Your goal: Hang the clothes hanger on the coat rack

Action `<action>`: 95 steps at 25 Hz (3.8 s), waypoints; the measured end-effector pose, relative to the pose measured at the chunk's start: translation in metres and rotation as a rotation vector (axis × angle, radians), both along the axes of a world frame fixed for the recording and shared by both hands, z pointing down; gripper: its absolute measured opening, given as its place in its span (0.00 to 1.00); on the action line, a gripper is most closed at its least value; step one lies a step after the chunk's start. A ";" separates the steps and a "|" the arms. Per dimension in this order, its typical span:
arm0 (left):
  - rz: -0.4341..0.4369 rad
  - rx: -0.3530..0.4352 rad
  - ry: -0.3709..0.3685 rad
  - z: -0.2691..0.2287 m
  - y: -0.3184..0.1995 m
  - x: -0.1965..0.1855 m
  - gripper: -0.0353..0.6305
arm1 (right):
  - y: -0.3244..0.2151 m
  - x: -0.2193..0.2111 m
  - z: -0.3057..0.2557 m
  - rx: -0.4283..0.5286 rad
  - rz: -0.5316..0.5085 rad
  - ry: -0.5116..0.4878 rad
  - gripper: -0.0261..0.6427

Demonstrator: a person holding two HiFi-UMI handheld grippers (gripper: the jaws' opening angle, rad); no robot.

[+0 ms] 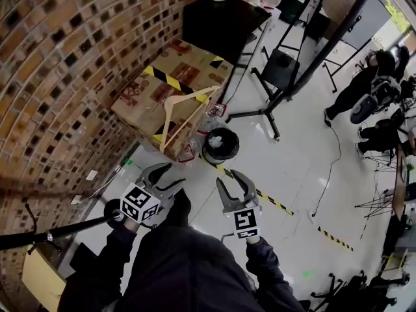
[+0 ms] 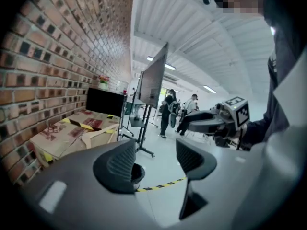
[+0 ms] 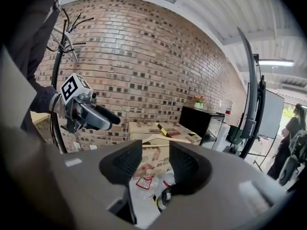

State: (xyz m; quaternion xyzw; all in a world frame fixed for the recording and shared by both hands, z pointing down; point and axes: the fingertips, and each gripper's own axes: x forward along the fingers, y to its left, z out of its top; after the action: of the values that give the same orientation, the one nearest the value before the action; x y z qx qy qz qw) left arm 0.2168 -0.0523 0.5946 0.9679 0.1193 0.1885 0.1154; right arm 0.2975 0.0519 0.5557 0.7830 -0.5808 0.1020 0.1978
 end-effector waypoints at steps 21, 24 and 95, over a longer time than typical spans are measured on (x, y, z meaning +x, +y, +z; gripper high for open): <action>-0.333 -0.096 -0.342 0.130 -0.179 0.127 0.48 | -0.256 0.184 0.098 -0.326 -0.537 0.070 0.31; -0.377 -0.108 -0.430 0.157 -0.193 0.142 0.48 | -0.288 0.195 0.129 -0.417 -0.674 0.079 0.30; -1.437 0.484 -0.705 -0.081 -0.073 -0.247 0.19 | -0.282 -0.222 -0.061 0.010 -1.710 0.680 0.17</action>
State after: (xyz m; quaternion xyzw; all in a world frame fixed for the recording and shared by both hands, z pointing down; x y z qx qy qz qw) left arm -0.0307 -0.1258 0.5140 0.6908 -0.6138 0.3812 0.0269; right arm 0.0753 -0.2305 0.4946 0.0758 -0.8731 -0.3172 0.3625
